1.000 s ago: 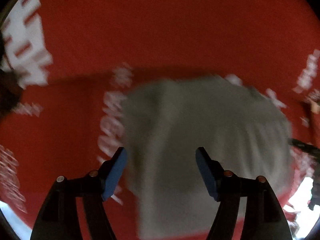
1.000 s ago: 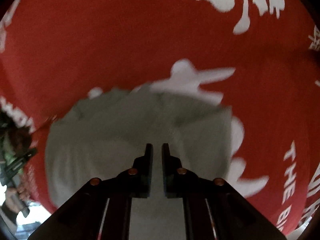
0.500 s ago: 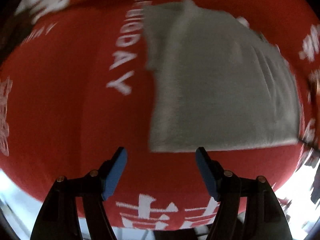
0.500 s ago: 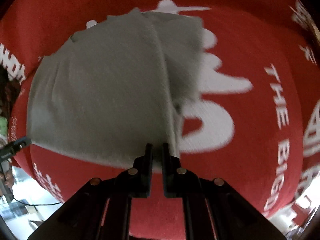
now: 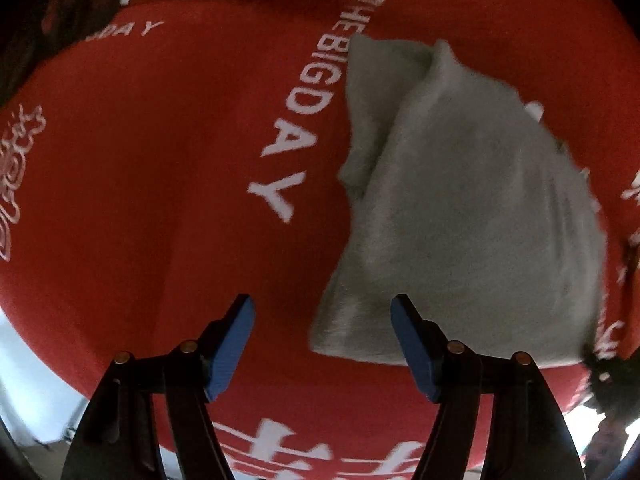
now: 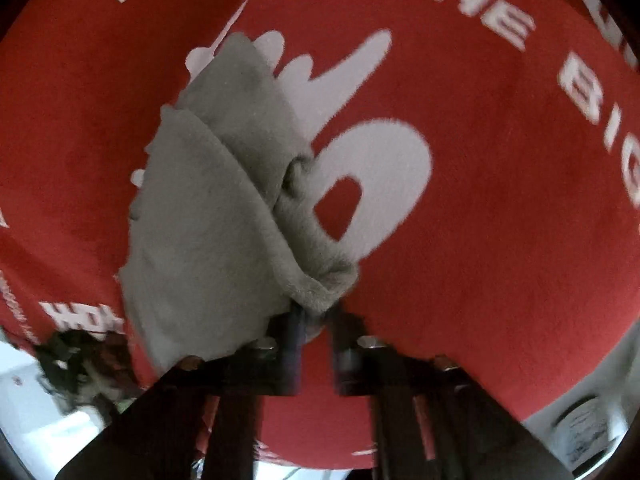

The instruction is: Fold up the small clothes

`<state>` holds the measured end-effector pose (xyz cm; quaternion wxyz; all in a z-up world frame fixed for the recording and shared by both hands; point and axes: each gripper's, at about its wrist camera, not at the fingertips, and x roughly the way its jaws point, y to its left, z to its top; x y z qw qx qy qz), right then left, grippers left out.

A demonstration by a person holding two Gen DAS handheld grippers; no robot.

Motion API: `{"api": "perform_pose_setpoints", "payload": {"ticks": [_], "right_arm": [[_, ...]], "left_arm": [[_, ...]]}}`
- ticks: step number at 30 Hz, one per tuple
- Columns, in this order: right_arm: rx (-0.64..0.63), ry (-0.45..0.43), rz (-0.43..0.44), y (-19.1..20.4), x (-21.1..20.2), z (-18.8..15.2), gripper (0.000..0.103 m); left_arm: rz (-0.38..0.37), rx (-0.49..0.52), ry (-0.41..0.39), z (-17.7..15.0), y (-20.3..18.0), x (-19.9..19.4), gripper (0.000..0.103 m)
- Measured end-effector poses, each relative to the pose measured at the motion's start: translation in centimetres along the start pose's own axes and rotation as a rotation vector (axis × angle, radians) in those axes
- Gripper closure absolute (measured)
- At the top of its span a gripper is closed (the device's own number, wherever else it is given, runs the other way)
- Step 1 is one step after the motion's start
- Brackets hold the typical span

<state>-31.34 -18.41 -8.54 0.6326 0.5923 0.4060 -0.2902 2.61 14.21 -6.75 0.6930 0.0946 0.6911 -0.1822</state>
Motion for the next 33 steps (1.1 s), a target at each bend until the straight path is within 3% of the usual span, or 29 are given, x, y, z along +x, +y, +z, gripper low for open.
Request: {"api": "perform_pose_setpoints", "payload": {"ticks": [2,4,10,13,15,19,22,24,28,33], "right_arm": [[-0.099,-0.002,-0.067,0.8,0.2,-0.4,0.093],[-0.147,0.003,-0.103,0.9,0.2,-0.8,0.093],[-0.16,0.033,-0.187,1.3,0.2,-1.1,0.091],[-0.208,0.038,-0.184,2.0,-0.7,-2.1,0.091],[-0.251,0.033,-0.187,3.1,-1.0,-2.8,0.091],[-0.345,0.04,-0.142,6.1,-1.0,-4.2,0.091],[-0.406,0.044,-0.108,8.7,0.3,-4.3,0.091],[-0.428,0.037,-0.097,10.6,1.5,-4.1,0.091],[-0.447,0.006,-0.08,12.1,2.3,-2.6,0.091],[-0.407,-0.006,-0.09,12.9,5.0,1.5,0.091]], "left_arm": [[0.046,0.03,0.011,-0.5,0.4,0.9,0.031],[0.01,-0.013,0.013,-0.8,1.5,1.0,0.031],[0.024,0.0,0.019,-1.1,2.4,-0.2,0.031],[0.04,0.021,-0.005,-0.4,2.1,-1.4,0.031],[0.009,0.016,-0.037,0.3,1.7,-2.4,0.031],[-0.141,0.047,-0.126,3.3,0.2,-4.6,0.031],[-0.253,0.115,-0.159,6.9,-3.5,-4.4,0.032],[-0.315,0.156,-0.162,8.0,-6.0,-3.7,0.042],[-0.328,0.185,-0.13,10.6,-8.3,-0.7,0.043],[-0.3,0.138,-0.064,11.8,-6.9,2.7,0.043]]}}
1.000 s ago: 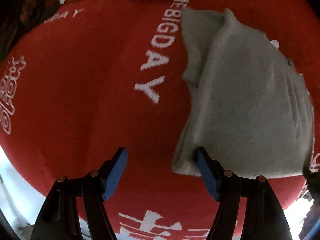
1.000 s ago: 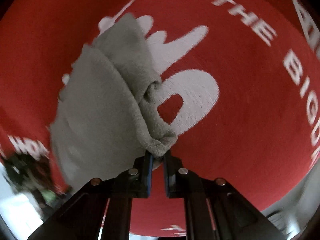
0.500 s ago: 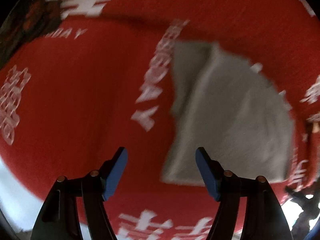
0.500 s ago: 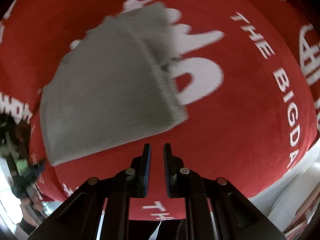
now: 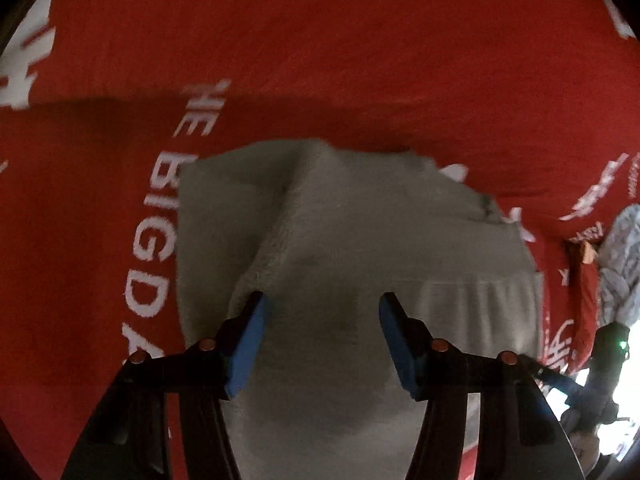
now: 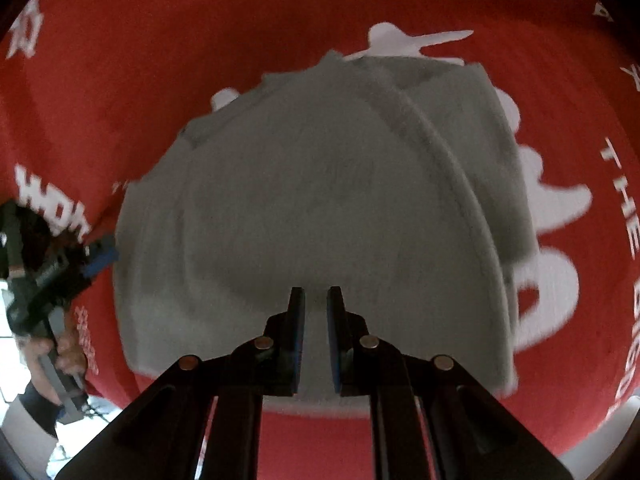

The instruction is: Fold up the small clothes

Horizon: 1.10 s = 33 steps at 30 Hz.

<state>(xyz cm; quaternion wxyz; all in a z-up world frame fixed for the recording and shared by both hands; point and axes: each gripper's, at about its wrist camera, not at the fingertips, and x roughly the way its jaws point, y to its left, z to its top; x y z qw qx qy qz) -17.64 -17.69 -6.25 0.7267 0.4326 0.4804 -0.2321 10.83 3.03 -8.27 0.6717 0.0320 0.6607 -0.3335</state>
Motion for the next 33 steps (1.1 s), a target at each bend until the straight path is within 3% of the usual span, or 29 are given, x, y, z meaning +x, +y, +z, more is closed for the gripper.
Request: {"api": "perform_pose_setpoints", "payload": {"ticks": [4,7,17,21,22,23,25,29,31,33], "right_arm": [[0.078,0.0,0.038,-2.1,0.4,1.1,0.097],[0.086,-0.009,0.007,-2.5,-0.2,1.2,0.097],[0.056,0.001,-0.007,-1.6,-2.4,-0.6,0.092],[0.044,0.023,0.018,-0.3,-2.5,-2.0,0.092],[0.038,0.031,0.026,0.2,-2.5,-2.5,0.092],[0.034,0.037,0.029,0.5,-2.4,-2.8,0.092],[0.017,0.053,0.036,1.4,-2.3,-3.7,0.092],[0.01,0.085,0.056,2.5,-2.0,-5.2,0.09],[0.009,0.104,0.064,3.1,-1.5,-5.9,0.084],[0.008,0.121,0.066,3.6,-1.1,-6.5,0.062]], "left_arm": [[-0.013,-0.008,-0.009,-0.1,0.7,-1.0,0.043],[0.096,0.005,-0.009,-0.5,1.0,-1.9,0.042],[0.207,0.047,0.015,-4.8,0.9,-5.5,0.041],[0.232,0.052,0.072,-6.6,0.8,-5.8,0.041],[0.235,0.052,0.081,-6.8,0.8,-5.9,0.037],[0.241,0.054,0.085,-7.1,0.7,-5.9,0.018],[0.254,0.052,0.054,-7.7,0.5,-6.4,0.005],[0.254,0.031,0.038,-8.3,0.8,-7.2,0.001],[0.272,0.018,0.033,-8.4,1.1,-7.3,0.001],[0.281,0.017,0.031,-8.4,1.3,-7.3,0.001]]}}
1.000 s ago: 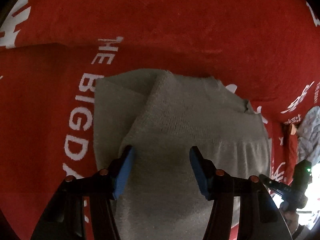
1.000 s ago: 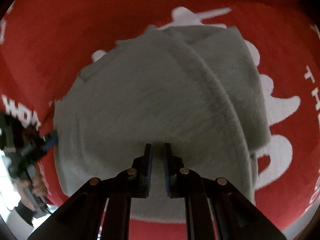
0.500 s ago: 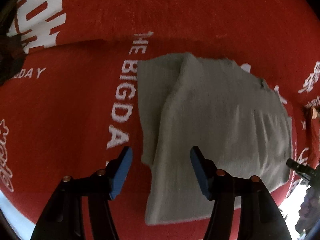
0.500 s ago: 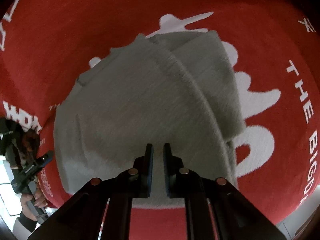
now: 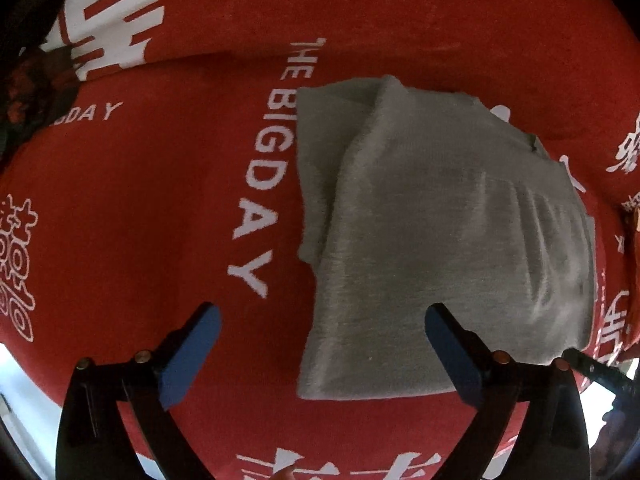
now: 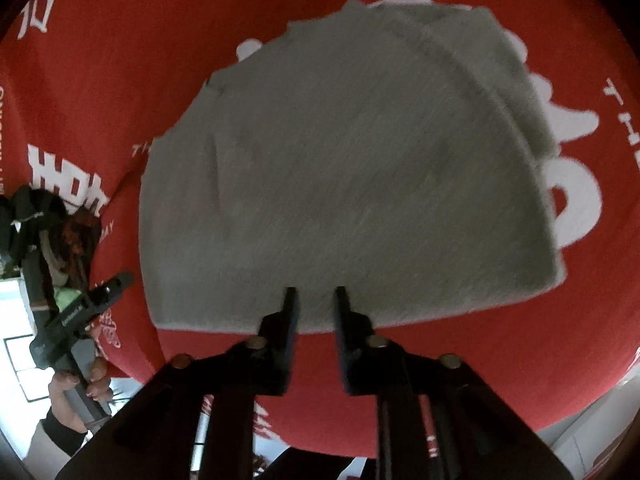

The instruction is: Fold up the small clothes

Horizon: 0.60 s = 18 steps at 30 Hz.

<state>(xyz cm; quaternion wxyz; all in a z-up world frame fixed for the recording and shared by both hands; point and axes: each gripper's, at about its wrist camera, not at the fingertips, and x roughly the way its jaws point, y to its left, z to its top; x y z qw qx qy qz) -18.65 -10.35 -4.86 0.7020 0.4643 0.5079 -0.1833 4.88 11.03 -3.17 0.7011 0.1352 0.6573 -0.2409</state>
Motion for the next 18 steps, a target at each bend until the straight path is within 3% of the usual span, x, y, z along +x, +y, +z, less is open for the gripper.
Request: {"api": "perform_pose_setpoints", "payload": {"ticks": [5,18], "right_arm": [[-0.015,0.028,0.017,1.5,1.1,-1.5,0.046],[0.027,0.088,0.091,4.0,3.9,-3.5,0.045]], "left_arm": [[0.014,0.002,0.005,-0.1,0.3,-0.1,0.001],[0.063,0.023,0.038,-0.7,1.6,0.6,0.001]]}}
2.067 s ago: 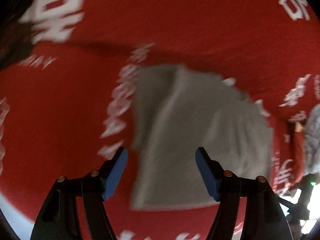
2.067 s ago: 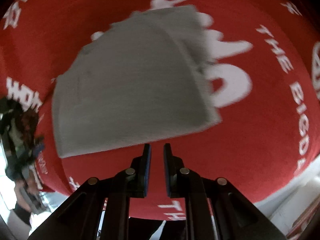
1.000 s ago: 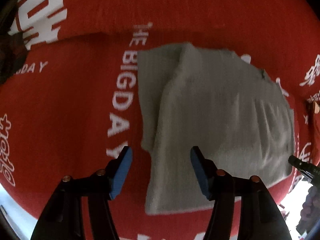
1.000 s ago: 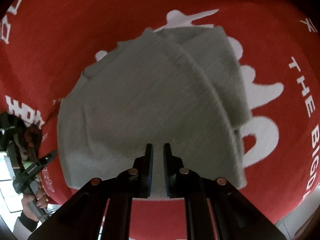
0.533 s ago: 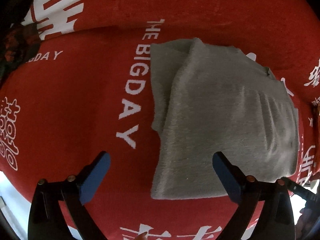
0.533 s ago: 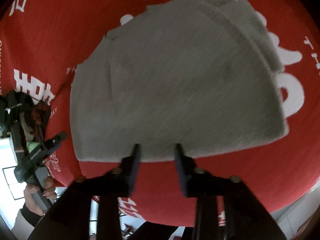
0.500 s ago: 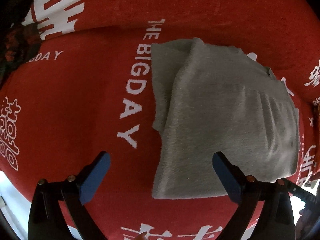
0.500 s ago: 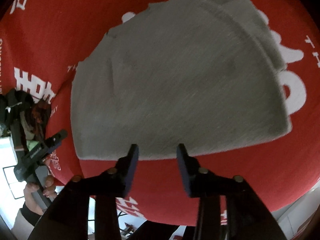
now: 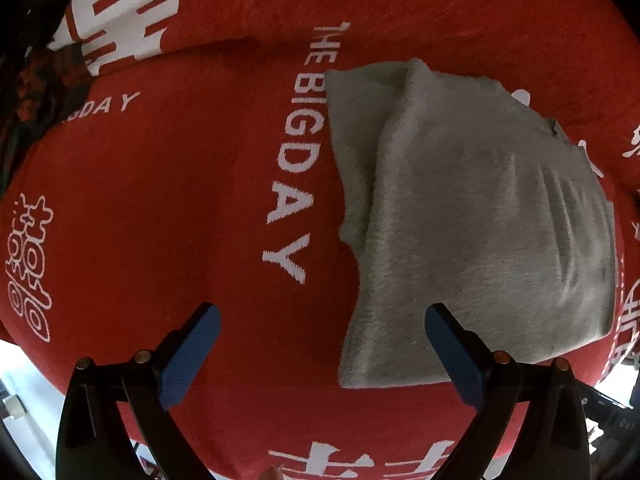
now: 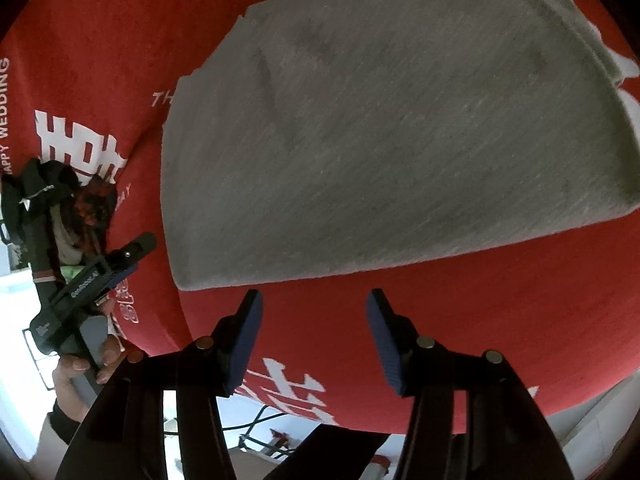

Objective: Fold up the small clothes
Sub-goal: 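Grasp the folded sweatshirt with both grippers and lift it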

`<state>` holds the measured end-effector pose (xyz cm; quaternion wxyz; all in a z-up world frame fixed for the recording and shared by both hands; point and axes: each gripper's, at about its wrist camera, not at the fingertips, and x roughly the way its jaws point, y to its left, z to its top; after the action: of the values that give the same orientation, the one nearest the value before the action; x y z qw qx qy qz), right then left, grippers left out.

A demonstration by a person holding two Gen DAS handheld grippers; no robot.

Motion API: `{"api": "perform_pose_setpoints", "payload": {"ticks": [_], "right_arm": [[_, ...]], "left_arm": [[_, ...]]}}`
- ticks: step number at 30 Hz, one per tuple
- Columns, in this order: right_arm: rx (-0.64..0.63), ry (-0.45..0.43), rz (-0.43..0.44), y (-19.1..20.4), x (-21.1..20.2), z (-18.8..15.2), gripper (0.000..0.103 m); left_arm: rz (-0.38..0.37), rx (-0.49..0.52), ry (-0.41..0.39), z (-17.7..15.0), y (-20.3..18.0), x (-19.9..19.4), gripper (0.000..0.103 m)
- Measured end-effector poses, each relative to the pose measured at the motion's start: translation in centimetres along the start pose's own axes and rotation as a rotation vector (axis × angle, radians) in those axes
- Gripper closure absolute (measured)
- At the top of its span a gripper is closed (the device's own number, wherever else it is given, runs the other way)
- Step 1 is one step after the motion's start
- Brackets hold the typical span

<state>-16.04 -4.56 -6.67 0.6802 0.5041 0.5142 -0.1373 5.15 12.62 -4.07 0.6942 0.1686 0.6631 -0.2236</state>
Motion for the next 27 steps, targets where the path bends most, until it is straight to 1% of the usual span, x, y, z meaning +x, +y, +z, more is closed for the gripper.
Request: {"api": "perform_pose_setpoints", "payload": {"ticks": [6,10,15,18,21,23,27], "right_arm": [[0.031,0.009,0.06,0.4,1.1,-0.6,0.045],[0.078,0.016,0.12,0.3,2.1,-1.0,0.045],[0.169,0.001,0.234,-0.1,3.6,-1.5,0.045],[0.24,-0.023,0.312,-0.1,4.8,-1.6,0.045],[0.299,-0.055,0.378,0.1,6.2,-1.6,0.045],[0.348,-0.089,0.432,0.2,6.9,-1.5,0.045],[0.416,-0.129,0.493,0.5,7.5,-0.9,0.045]], "left_arm": [[0.018,0.0,0.045,-0.3,0.8,1.2,0.001],[-0.025,-0.011,0.063,-0.7,1.6,1.6,0.001],[-0.161,-0.082,0.066,-0.7,3.4,1.7,0.001],[-0.237,-0.135,0.05,-0.2,4.5,1.7,0.001],[-0.333,-0.187,0.039,0.4,5.2,2.0,0.001],[-0.383,-0.205,0.04,1.1,5.6,2.3,0.001],[-0.483,-0.215,0.062,2.3,5.1,3.1,0.001]]}}
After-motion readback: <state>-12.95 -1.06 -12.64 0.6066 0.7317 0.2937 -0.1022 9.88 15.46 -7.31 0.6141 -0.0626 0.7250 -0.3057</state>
